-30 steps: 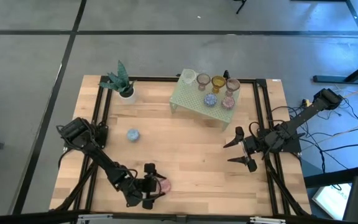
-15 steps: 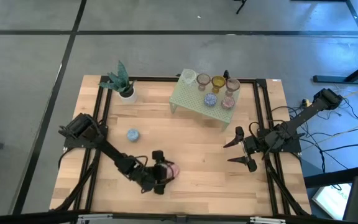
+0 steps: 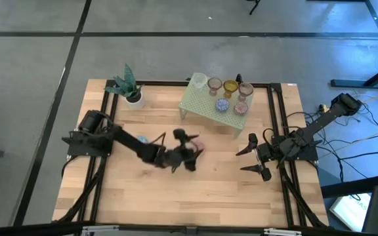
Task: Pick & Place candle stick holders
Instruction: Put the pink scented candle on the shelf aligned with the blue scented candle
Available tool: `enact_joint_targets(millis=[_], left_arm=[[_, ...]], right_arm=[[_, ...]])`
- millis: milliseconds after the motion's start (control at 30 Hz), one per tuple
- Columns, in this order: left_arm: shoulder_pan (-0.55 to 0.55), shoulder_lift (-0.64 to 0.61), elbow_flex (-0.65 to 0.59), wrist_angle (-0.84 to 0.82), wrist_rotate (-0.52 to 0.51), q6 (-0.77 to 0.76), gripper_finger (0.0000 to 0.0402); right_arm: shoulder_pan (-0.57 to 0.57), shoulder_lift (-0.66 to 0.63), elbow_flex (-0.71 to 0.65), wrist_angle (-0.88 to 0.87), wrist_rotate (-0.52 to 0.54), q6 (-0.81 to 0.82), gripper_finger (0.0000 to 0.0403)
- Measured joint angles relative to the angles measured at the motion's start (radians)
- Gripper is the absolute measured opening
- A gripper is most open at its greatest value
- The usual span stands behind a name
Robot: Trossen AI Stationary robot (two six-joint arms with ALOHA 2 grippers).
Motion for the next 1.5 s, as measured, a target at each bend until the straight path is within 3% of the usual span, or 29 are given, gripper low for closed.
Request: enact_joint_targets(millis=[133,233,367,633,800,1200,1500], left_arm=[[0.093,-0.001,0.075,-0.003,0.029,0.071,0.0327],[0.133,-0.001,0.103,-0.030,0.139,0.017,0.0327],[0.161,-0.001,0.114,-0.123,0.318,-0.172,0.0327],[0.193,0.000,0.114,-0.299,0.416,-0.520,0.0327],[0.192,0.000,0.114,-0.336,0.433,-0.616,0.0327],[0.187,0.145,0.114,-0.255,0.413,-0.666,0.0327],[0.189,0.162,0.113,-0.267,0.410,-0.670,0.0327]], right_arm=[[0.000,0.000,0.000,0.000,0.000,0.001,0.0283],[0.000,0.000,0.000,-0.001,0.000,0.001,0.0283],[0.000,0.000,0.000,-0.007,0.000,0.002,0.0283],[0.000,0.000,0.000,-0.007,0.000,0.004,0.0283],[0.000,0.000,0.000,-0.008,0.000,0.017,0.0283],[0.000,0.000,0.000,-0.013,0.000,0.032,0.0283],[0.000,0.000,0.000,-0.013,0.000,0.018,0.0283]])
